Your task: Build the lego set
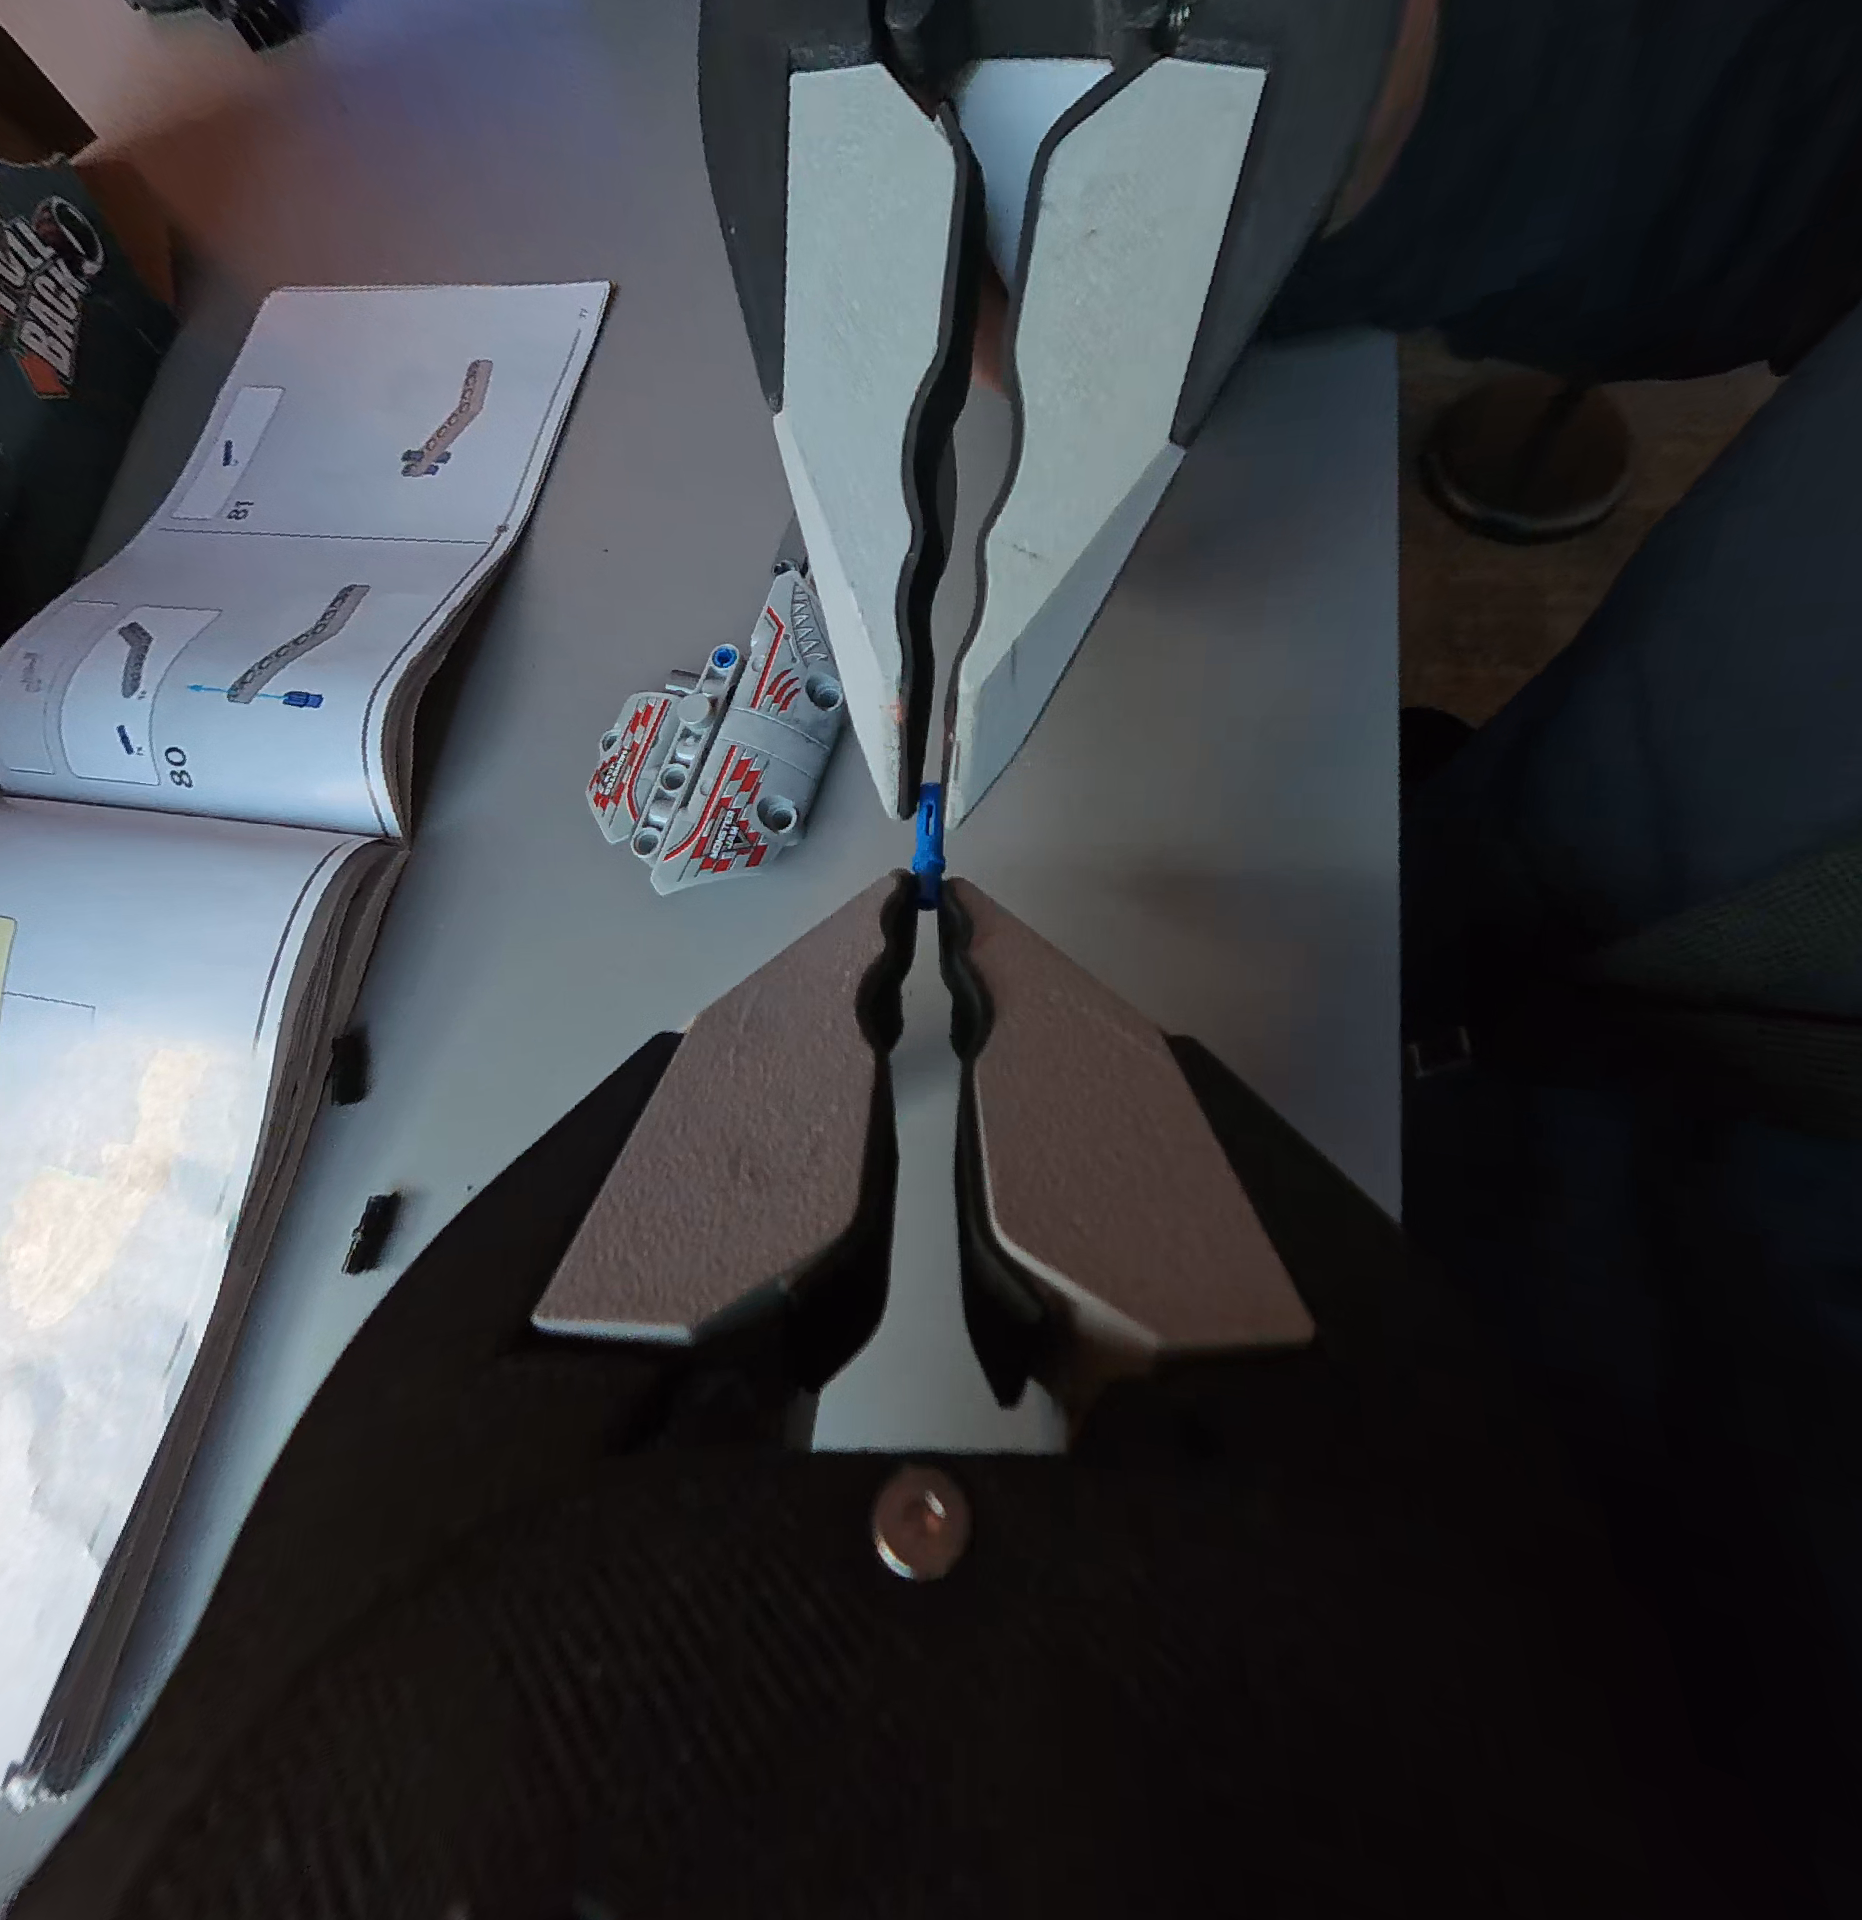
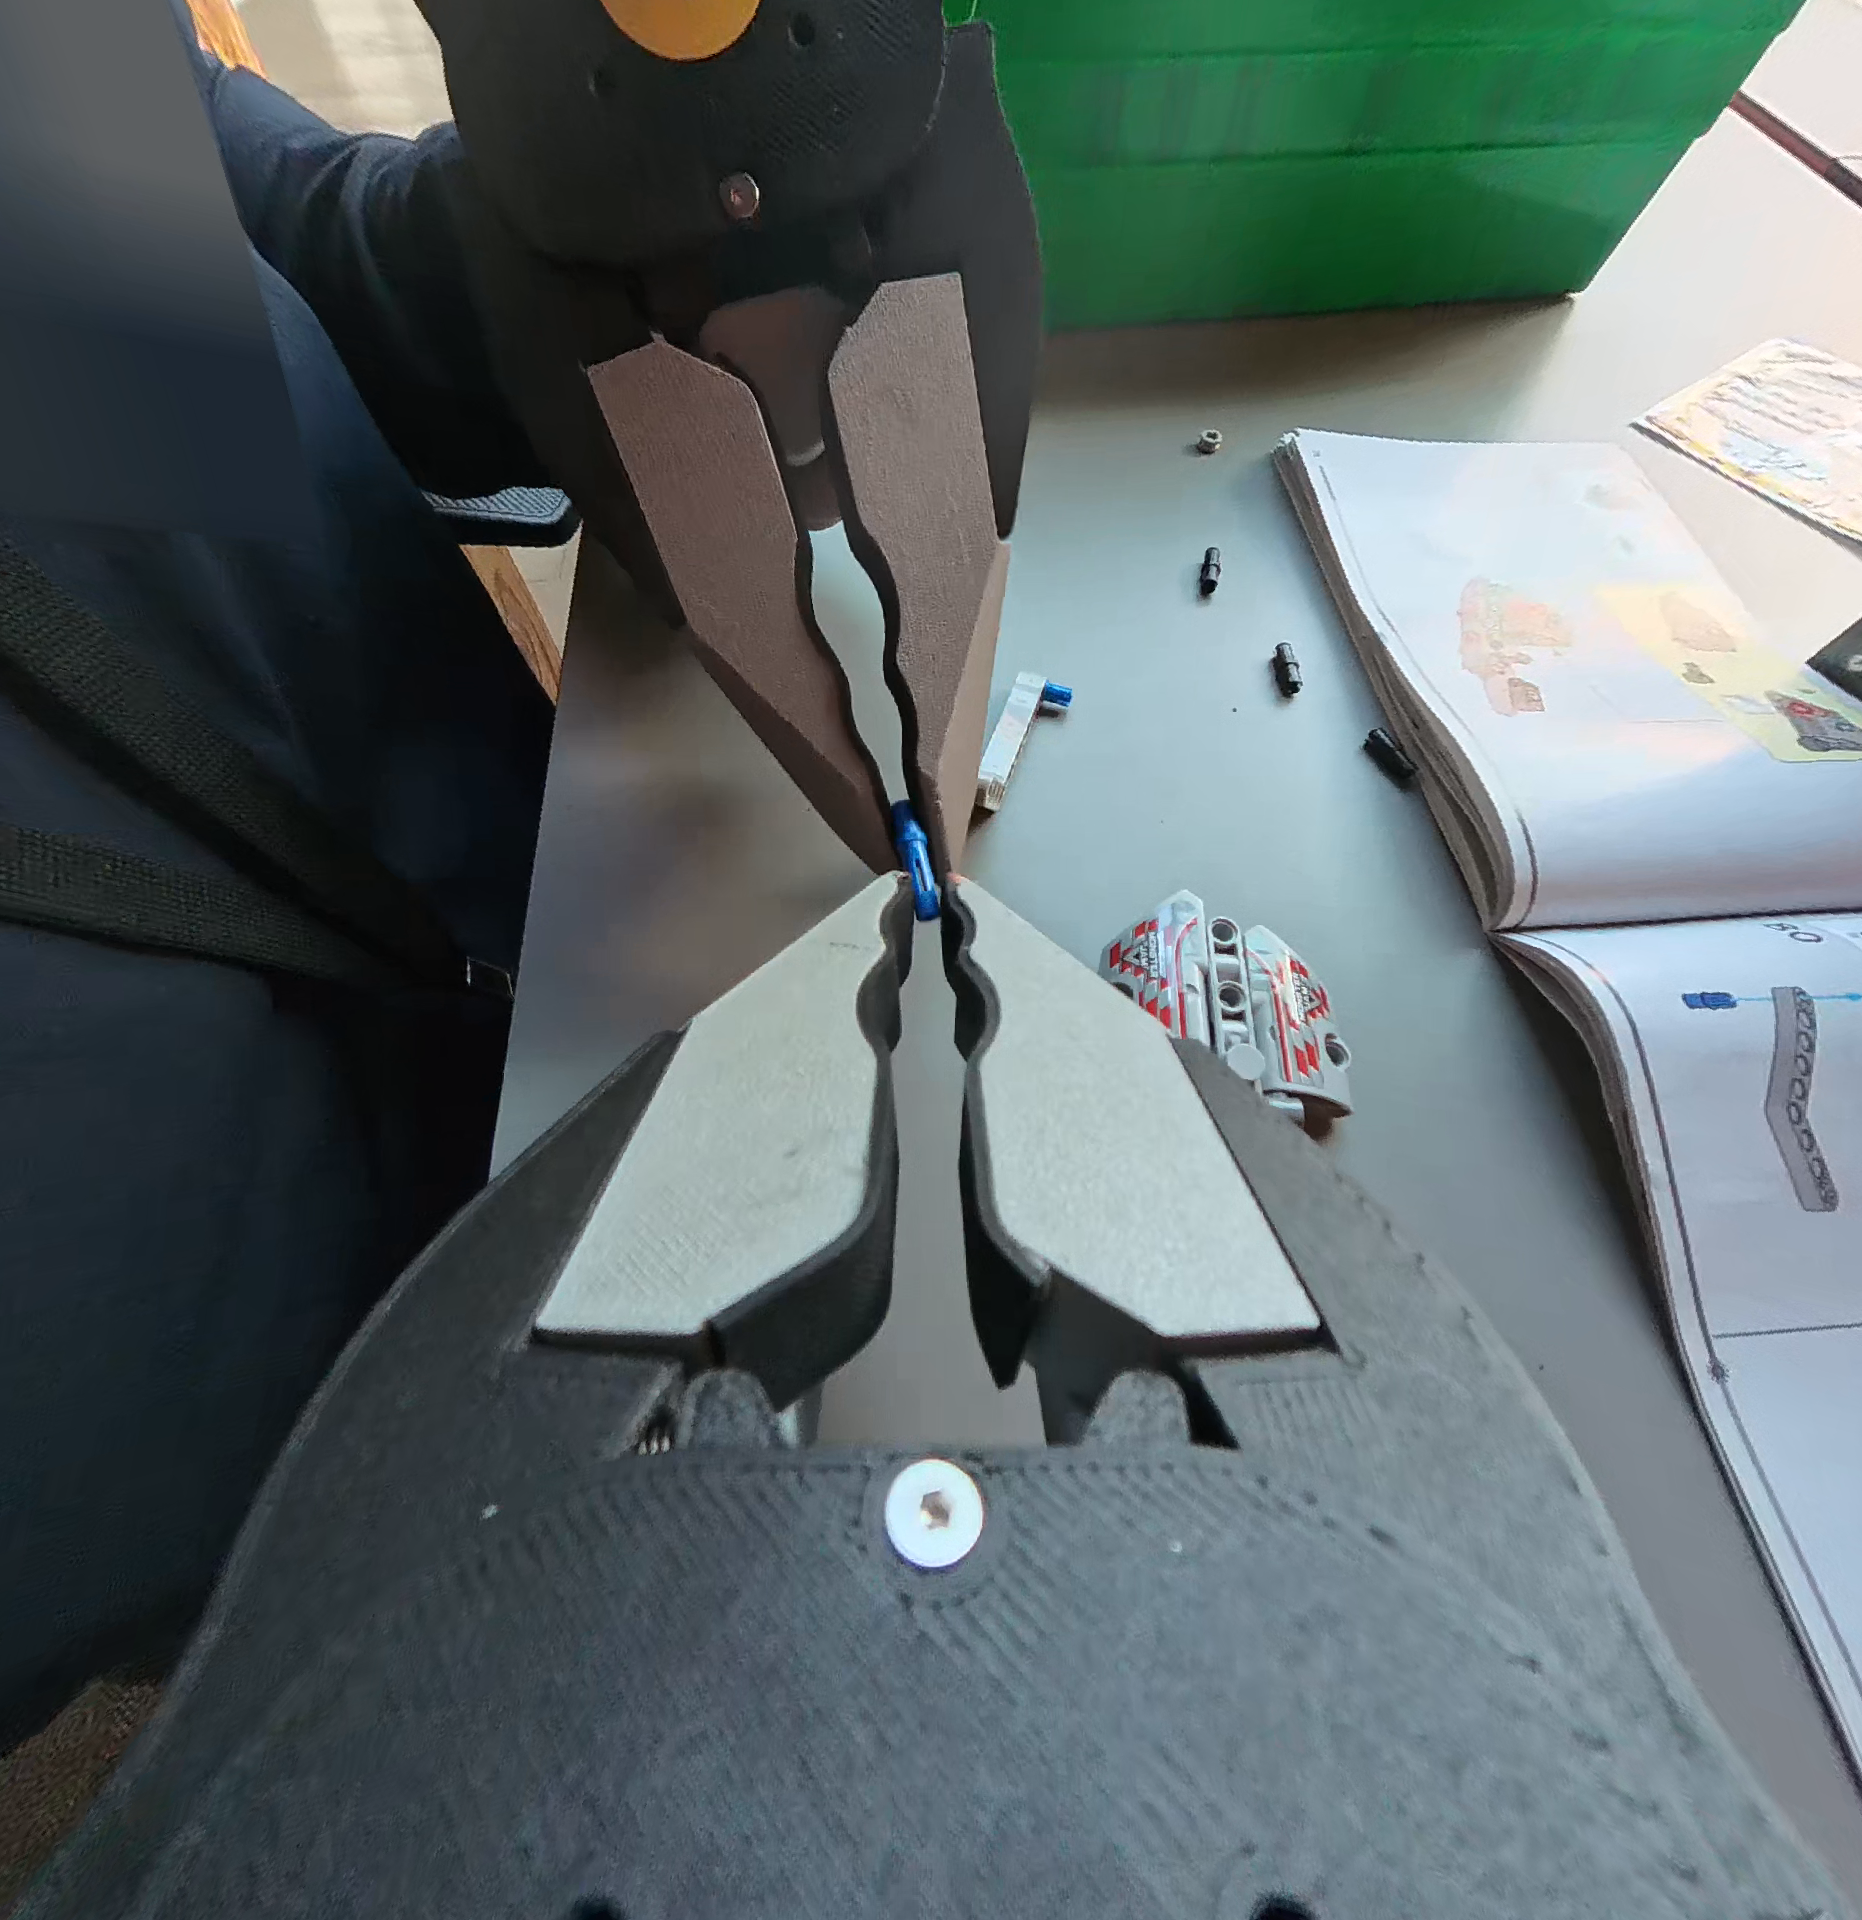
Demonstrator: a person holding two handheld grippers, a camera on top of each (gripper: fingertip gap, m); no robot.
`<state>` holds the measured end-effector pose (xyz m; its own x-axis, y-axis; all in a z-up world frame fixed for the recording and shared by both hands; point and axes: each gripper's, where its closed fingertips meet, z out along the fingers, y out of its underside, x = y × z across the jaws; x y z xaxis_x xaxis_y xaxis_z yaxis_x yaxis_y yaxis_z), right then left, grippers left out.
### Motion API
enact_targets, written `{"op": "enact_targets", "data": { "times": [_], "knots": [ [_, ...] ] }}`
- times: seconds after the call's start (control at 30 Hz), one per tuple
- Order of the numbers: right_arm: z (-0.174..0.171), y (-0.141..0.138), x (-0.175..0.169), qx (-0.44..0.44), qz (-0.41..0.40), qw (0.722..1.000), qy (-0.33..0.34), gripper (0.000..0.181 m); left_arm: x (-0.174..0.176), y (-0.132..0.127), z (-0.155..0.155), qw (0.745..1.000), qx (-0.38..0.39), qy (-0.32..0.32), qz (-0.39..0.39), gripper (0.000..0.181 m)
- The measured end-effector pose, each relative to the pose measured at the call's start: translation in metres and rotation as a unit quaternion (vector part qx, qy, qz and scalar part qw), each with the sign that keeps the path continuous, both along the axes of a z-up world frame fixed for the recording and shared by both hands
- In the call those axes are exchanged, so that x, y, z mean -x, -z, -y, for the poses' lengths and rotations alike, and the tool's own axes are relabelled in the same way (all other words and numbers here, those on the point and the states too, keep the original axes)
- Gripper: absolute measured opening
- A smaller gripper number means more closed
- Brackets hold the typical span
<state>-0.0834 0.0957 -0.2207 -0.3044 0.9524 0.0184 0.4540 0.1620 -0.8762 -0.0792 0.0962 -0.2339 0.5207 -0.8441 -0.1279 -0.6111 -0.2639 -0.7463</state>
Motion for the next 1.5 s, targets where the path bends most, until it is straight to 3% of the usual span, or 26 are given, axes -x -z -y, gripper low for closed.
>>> {"op": "enact_targets", "data": {
  "times": [0.6, 1.13, 1.5],
  "knots": [
    [0.004, -0.014, -0.002, 0.059, -0.03, 0.998, -0.008, 0.011, -0.001, -0.016, 0.0, 0.998, -0.028, -0.023, 0.052, 0.0],
    [0.004, -0.003, -0.004, 0.004, -0.008, 1.0, -0.009, 0.002, -0.01, -0.011, 0.001, 0.997, 0.014, 0.01, 0.07, 0.001],
    [0.001, -0.004, -0.005, 0.027, -0.008, 1.0, -0.004, 0.002, -0.007, -0.017, -0.002, 0.995, 0.013, -0.001, 0.095, 0.001]
  ]
}}
